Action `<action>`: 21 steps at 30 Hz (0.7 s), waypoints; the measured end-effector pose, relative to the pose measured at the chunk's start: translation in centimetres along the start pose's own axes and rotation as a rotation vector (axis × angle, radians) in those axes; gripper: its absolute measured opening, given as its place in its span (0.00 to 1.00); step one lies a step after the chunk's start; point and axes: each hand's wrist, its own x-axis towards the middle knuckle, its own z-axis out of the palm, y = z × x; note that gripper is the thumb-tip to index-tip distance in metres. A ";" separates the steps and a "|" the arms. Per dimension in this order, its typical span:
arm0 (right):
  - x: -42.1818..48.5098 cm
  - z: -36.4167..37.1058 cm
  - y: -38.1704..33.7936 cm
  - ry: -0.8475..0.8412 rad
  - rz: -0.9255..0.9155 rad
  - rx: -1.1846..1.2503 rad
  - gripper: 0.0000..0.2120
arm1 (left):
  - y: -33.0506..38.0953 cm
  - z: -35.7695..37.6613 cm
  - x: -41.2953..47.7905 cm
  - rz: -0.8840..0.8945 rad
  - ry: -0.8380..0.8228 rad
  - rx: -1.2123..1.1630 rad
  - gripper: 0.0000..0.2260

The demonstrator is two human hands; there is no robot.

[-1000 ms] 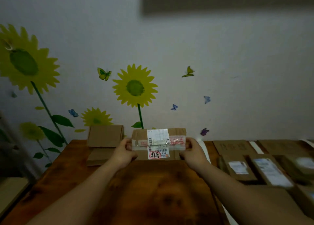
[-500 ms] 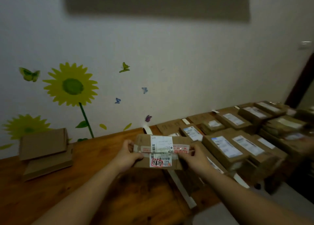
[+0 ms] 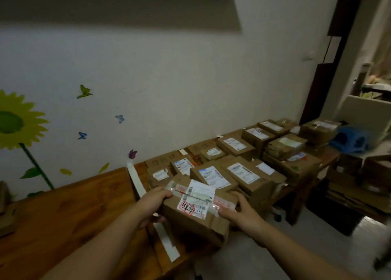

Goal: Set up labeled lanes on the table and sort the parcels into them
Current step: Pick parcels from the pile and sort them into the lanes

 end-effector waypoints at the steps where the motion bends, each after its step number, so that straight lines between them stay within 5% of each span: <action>1: -0.2 -1.1 0.5 -0.058 0.010 -0.017 0.49 | -0.1 1.1 0.3 -0.032 0.016 0.008 0.08; 5: 0.1 -3.3 1.9 -0.151 -0.067 -0.188 0.62 | -0.5 4.1 0.9 -0.098 0.103 -0.048 0.10; 14: 4.1 -1.8 -0.1 -0.131 -0.249 -0.435 0.54 | -0.2 3.4 0.6 -0.038 0.268 -0.128 0.07; 21: 10.2 1.3 -3.0 -0.025 -0.252 -0.507 0.28 | 0.5 -0.6 4.3 -0.043 0.214 -0.022 0.15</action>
